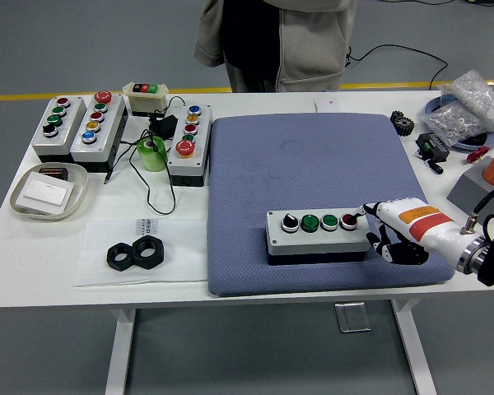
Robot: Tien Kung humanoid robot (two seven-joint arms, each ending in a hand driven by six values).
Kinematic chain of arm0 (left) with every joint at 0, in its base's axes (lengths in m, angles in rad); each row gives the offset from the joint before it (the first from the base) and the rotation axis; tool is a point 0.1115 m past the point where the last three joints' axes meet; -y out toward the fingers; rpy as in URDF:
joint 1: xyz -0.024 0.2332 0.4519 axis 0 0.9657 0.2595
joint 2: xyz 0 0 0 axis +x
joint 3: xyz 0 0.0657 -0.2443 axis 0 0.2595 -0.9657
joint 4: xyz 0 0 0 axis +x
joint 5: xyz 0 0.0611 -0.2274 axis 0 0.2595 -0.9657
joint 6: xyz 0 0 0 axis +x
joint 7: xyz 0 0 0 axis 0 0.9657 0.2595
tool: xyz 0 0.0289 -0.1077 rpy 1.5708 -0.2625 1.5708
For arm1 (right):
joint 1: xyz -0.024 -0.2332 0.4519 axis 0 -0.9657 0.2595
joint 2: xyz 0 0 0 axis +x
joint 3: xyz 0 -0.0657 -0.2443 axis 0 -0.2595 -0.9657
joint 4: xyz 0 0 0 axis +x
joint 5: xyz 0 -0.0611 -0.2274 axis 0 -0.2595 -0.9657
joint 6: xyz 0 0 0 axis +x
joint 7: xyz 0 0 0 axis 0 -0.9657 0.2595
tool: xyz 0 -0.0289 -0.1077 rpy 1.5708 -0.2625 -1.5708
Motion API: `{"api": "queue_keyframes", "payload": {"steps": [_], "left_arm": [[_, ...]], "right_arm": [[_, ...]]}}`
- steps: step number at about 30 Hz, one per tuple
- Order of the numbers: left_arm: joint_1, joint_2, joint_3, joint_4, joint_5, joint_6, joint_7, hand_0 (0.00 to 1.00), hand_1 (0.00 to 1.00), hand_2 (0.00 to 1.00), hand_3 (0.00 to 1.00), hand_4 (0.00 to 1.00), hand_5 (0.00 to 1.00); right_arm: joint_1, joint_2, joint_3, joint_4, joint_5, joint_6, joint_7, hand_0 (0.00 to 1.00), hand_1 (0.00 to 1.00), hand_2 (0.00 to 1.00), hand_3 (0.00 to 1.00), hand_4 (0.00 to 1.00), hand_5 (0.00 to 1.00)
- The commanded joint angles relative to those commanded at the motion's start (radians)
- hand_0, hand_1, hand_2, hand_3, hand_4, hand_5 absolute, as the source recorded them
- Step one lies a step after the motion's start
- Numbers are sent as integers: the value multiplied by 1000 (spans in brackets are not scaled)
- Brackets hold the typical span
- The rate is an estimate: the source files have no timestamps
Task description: Pick up the button,place it on the desk,press the button,press the button
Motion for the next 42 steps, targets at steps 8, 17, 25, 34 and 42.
{"api": "queue_keyframes", "payload": {"steps": [8, 17, 25, 34, 42], "left_arm": [[-3, 0, 2, 0, -2, -1, -1, 737, 827, 850, 821, 621, 998], [-4, 1, 4, 0, -4, -1, -1, 736, 827, 850, 821, 620, 998], [-3, 1, 3, -1, -5, 0, -1, 734, 827, 850, 820, 621, 998], [-6, 2, 8, -1, -10, -1, -2, 735, 827, 849, 821, 621, 998], [-6, 2, 7, -1, -10, 0, -2, 731, 827, 849, 821, 621, 998]], "right_arm": [[8, 1, -7, -1, -2, 3, -5, 247, 73, 191, 731, 385, 2], [7, -5, 27, 35, 21, -49, 17, 248, 74, 191, 741, 384, 2], [28, 11, -8, 44, 23, -47, 16, 248, 74, 191, 742, 381, 2], [62, 26, -53, 27, 15, -36, 9, 248, 74, 191, 742, 381, 2], [79, 36, -85, -9, 19, -31, 8, 248, 75, 191, 741, 380, 2]]}}
